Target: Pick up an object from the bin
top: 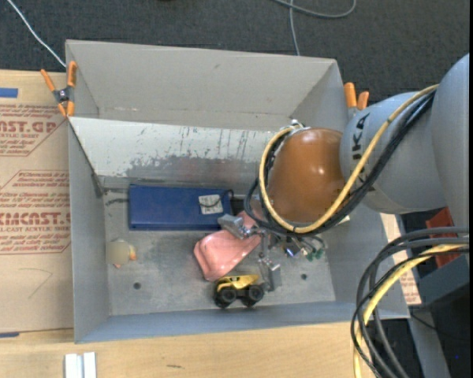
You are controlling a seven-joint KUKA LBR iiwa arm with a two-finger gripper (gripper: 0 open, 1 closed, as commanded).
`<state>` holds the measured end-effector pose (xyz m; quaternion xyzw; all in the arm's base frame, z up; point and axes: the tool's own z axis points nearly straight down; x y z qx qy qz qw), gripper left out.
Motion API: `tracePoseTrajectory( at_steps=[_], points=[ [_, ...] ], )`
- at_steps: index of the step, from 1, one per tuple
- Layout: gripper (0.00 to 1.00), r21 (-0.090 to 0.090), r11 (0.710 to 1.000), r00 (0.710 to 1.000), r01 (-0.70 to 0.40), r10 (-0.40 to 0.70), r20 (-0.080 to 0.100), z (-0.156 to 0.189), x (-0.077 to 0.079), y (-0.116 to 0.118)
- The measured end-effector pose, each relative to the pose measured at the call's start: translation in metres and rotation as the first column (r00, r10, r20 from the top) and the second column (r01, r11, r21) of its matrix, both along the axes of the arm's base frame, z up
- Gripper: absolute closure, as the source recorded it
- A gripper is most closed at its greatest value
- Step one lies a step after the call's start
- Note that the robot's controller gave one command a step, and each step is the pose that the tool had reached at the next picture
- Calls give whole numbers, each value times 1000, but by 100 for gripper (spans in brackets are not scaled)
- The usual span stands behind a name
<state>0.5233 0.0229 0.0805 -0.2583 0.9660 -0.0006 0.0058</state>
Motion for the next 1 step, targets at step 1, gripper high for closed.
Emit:
tracePoseTrajectory(
  at_steps=[1],
  points=[
    [0,-1,999,999,-42,42,12,-7,-4,18]
  ],
)
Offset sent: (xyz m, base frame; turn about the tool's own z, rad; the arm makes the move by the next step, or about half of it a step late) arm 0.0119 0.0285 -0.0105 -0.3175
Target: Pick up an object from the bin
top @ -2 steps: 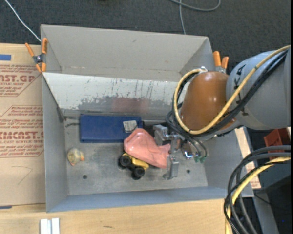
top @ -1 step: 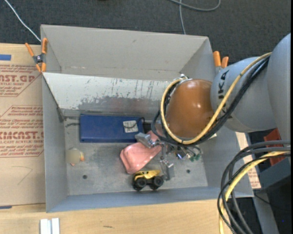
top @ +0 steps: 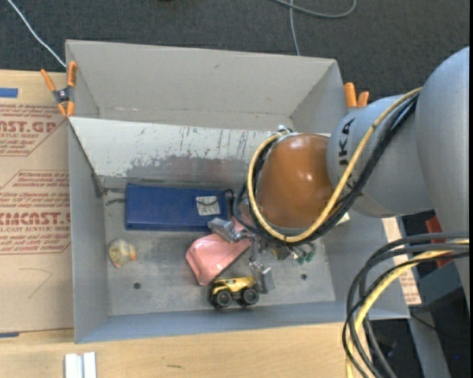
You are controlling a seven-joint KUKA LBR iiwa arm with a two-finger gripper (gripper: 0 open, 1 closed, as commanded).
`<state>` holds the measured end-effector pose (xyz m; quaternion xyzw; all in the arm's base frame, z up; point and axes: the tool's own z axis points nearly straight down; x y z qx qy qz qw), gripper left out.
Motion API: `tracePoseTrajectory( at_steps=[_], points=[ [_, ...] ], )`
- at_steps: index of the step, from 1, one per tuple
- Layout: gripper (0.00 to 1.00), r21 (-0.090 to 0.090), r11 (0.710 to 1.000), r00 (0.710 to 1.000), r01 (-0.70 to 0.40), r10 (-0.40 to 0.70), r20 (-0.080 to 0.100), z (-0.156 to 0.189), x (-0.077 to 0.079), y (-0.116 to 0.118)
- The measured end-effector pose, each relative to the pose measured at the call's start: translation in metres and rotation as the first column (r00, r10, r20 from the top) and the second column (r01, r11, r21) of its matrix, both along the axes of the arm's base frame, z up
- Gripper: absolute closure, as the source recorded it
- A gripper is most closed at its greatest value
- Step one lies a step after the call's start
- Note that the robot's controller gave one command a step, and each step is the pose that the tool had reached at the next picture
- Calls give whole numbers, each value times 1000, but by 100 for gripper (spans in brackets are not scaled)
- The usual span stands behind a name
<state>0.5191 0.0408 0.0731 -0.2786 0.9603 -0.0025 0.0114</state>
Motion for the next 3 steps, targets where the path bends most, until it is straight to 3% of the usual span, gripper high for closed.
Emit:
tracePoseTrajectory(
  at_steps=[1,2,3],
  points=[
    [0,-4,967,967,-255,255,-6,-2,17,10],
    [0,-8,902,902,-432,432,-3,7,44,19],
    [100,-10,246,247,-969,969,-16,32,12,14]
  ],
)
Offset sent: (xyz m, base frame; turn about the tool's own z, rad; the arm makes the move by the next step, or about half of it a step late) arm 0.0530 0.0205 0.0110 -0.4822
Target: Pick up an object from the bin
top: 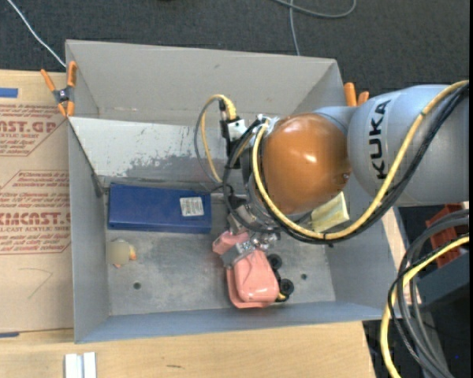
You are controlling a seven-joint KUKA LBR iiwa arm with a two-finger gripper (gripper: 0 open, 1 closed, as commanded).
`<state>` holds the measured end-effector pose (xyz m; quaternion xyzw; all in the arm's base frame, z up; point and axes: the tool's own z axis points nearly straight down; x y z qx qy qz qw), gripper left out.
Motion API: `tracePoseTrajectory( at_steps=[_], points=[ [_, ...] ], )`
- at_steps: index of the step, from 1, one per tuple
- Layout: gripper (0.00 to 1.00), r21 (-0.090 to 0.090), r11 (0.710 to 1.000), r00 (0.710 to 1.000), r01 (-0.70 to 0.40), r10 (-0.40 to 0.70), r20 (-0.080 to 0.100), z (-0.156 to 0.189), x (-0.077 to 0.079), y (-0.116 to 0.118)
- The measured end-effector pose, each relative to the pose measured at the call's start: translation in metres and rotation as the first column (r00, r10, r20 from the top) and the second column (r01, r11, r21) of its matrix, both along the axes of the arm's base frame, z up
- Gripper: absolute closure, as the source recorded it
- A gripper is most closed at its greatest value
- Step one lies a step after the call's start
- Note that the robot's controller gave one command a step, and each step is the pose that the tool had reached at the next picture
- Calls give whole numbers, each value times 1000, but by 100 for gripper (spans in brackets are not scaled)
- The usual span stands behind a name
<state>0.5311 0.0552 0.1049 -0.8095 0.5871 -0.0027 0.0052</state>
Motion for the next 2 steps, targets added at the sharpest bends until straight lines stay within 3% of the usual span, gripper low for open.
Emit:
tracePoseTrajectory(
  at_steps=[1,2],
  points=[
    [100,1,1000,1000,0,0,0,0,0,0],
    [100,3,999,999,43,-43,-9,90,0,15]
  ],
)
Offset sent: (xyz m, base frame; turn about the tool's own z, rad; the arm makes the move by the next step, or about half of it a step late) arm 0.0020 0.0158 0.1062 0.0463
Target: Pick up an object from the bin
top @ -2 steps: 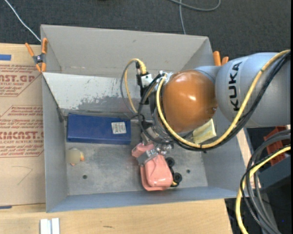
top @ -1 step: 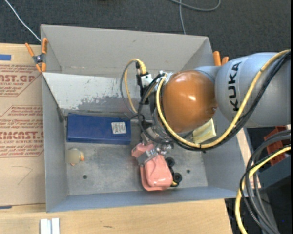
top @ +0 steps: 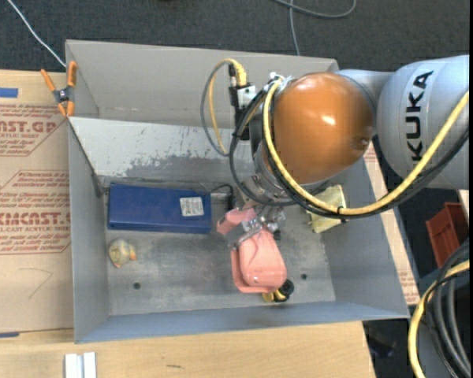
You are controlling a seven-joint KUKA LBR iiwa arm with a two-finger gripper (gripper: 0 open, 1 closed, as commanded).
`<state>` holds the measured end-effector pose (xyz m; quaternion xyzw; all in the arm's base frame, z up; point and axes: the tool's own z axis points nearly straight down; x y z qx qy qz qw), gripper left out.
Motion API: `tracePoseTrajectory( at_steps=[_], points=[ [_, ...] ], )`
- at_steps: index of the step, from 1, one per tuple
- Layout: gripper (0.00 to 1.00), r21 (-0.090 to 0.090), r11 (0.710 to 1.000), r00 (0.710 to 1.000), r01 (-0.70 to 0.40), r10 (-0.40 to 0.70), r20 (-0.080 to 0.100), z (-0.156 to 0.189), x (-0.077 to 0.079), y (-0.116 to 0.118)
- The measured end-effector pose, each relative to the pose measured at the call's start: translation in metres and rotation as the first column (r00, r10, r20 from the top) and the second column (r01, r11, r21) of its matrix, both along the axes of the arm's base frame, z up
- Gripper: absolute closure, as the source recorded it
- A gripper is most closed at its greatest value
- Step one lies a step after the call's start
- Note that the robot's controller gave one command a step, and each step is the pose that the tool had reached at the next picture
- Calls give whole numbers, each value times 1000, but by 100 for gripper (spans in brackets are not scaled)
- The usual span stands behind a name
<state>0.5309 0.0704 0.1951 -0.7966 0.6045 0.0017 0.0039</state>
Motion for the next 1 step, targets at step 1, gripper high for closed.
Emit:
tracePoseTrajectory(
  at_steps=[1],
  points=[
    [100,1,1000,1000,-24,24,6,-9,11,-17]
  ],
)
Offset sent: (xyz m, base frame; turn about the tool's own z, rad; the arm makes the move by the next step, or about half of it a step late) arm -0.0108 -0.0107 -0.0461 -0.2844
